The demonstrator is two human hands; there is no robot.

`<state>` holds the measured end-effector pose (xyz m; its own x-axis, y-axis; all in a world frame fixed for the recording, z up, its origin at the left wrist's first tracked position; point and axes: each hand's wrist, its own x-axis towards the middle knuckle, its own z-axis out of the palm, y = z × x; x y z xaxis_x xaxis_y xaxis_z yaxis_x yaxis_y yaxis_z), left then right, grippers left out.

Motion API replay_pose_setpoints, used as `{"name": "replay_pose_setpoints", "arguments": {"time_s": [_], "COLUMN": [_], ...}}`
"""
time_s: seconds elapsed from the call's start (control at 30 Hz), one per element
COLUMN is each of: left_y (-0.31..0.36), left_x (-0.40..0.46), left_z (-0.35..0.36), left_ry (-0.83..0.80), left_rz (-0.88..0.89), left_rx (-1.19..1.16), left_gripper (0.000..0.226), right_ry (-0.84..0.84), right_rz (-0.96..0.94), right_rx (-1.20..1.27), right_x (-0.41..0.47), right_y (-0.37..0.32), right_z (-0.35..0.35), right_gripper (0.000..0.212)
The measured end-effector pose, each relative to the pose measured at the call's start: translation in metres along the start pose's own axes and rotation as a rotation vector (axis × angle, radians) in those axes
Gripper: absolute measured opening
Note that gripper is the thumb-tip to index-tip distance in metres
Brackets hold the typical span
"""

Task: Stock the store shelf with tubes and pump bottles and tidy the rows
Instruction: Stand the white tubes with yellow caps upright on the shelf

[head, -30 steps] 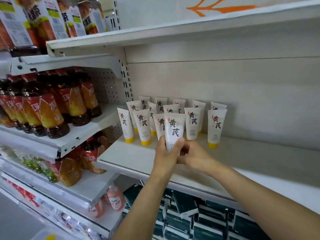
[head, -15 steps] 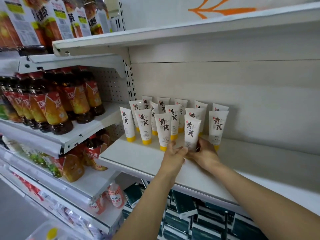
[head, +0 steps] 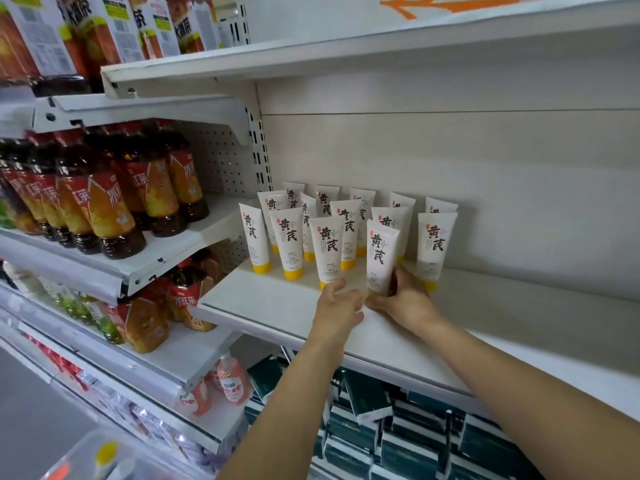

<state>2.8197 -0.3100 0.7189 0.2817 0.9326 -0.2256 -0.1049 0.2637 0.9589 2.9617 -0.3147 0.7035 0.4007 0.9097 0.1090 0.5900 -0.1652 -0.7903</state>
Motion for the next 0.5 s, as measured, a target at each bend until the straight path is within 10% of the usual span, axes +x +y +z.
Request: {"name": "replay_pose_setpoints", "arguments": {"time_s": [0.5], "left_y": [0.013], "left_x": [-0.044], "left_z": [-0.039], "left_ry": [0.092], "left_rz": [0.047], "left_rx": [-0.286], "left_gripper": [0.018], "right_ry": [0.268], "right_rz": [-0.063], "right_rx": [0.142], "right_x": [-0.066], "right_y": [-0.029], "right_z": [0.013], "right_gripper": [0.016]}}
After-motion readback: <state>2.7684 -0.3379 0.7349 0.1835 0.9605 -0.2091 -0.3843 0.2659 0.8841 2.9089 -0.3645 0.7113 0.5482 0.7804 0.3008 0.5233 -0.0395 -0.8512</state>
